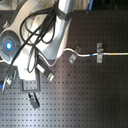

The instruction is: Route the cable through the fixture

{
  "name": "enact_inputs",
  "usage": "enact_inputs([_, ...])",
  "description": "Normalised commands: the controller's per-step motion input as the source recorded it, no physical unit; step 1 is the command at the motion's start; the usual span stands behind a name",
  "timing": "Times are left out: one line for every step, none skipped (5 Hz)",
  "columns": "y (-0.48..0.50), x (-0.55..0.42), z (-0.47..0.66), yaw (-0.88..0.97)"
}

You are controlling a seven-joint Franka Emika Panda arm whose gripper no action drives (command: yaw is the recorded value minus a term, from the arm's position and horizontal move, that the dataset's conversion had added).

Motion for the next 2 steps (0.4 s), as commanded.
enact_inputs([0.184, -0.384, 0.33, -0.38])
enact_inputs([0.133, -0.436, 0.31, -0.34])
